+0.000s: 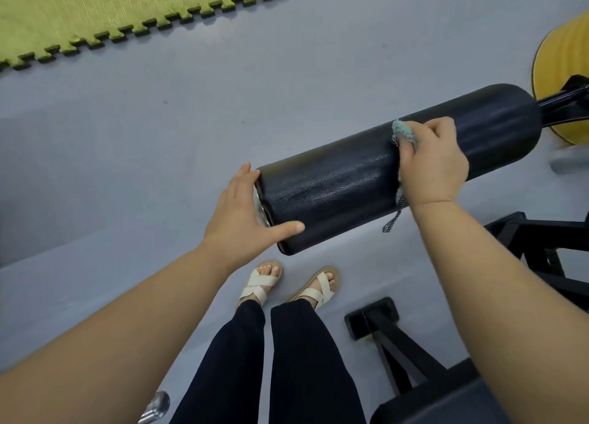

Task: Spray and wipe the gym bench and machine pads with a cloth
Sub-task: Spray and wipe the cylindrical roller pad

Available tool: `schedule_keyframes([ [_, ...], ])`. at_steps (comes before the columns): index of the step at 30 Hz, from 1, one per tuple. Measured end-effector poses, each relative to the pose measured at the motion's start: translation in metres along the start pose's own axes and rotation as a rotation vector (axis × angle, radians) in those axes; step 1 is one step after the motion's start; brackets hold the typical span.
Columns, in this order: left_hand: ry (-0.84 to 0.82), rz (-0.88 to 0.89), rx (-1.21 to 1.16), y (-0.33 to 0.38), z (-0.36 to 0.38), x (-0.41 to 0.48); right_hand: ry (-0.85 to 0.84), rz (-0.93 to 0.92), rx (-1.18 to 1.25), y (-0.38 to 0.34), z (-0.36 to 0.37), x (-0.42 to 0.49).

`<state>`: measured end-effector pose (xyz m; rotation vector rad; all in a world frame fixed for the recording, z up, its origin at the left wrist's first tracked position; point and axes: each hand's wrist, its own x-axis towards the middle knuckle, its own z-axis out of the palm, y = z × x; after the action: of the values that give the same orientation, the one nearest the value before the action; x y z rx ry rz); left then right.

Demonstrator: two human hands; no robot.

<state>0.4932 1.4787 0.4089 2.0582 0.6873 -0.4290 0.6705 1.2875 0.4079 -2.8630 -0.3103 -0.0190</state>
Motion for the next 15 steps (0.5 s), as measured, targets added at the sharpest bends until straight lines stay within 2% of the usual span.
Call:
schedule_keyframes([
  [2,0.043,0.013,0.085,0.013,0.001,0.007,-0.010,0.070,-0.044,-0.020,0.005,-0.006],
  [3,0.037,0.036,0.153,0.021,0.003,0.010,-0.047,0.047,-0.057,-0.036,0.010,-0.016],
  [7,-0.034,0.091,0.362,0.043,0.013,0.024,-0.104,-0.291,0.064,-0.087,0.025,-0.062],
  [11,-0.066,0.068,0.435,0.050,0.010,0.024,-0.088,-0.572,0.103,-0.045,0.012,-0.036],
  [13,-0.063,0.095,0.479,0.056,0.012,0.021,-0.075,-0.541,0.078,-0.010,0.006,-0.012],
  [15,-0.055,0.142,0.491,0.071,0.020,0.023,-0.051,-0.404,0.020,0.031,-0.005,0.018],
])
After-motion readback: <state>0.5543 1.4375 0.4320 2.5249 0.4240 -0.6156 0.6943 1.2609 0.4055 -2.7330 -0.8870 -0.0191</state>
